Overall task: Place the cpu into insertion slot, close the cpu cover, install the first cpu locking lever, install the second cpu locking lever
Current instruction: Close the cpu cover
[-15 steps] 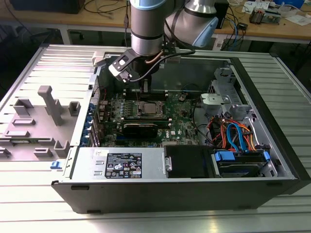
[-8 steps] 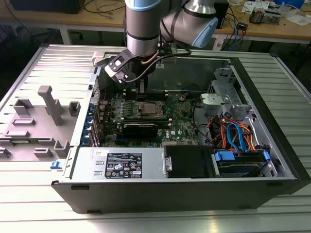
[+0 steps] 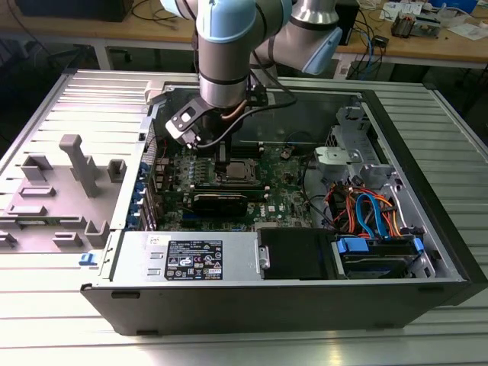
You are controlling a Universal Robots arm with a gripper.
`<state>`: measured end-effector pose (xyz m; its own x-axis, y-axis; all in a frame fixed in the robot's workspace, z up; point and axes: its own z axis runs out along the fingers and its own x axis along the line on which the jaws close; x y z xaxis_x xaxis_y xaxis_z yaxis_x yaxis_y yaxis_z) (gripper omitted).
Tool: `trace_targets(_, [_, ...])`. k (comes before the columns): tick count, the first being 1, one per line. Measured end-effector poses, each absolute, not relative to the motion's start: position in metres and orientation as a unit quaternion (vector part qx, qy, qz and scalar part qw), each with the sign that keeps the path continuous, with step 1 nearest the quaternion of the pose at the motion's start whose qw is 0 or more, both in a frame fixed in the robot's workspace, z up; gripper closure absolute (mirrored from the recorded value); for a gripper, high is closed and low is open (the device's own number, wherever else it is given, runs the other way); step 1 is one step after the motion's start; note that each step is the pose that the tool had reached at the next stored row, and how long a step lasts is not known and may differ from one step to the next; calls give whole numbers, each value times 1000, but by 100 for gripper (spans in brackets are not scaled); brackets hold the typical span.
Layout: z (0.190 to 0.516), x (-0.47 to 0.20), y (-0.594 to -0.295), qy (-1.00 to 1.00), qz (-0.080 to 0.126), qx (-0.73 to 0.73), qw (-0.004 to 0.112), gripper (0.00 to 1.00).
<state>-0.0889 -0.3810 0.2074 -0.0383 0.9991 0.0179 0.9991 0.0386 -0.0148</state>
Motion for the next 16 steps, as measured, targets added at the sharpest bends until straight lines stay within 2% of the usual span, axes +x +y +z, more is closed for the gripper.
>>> trace_targets(16, [212,-83,-382,-721,-1,-693,11,89])
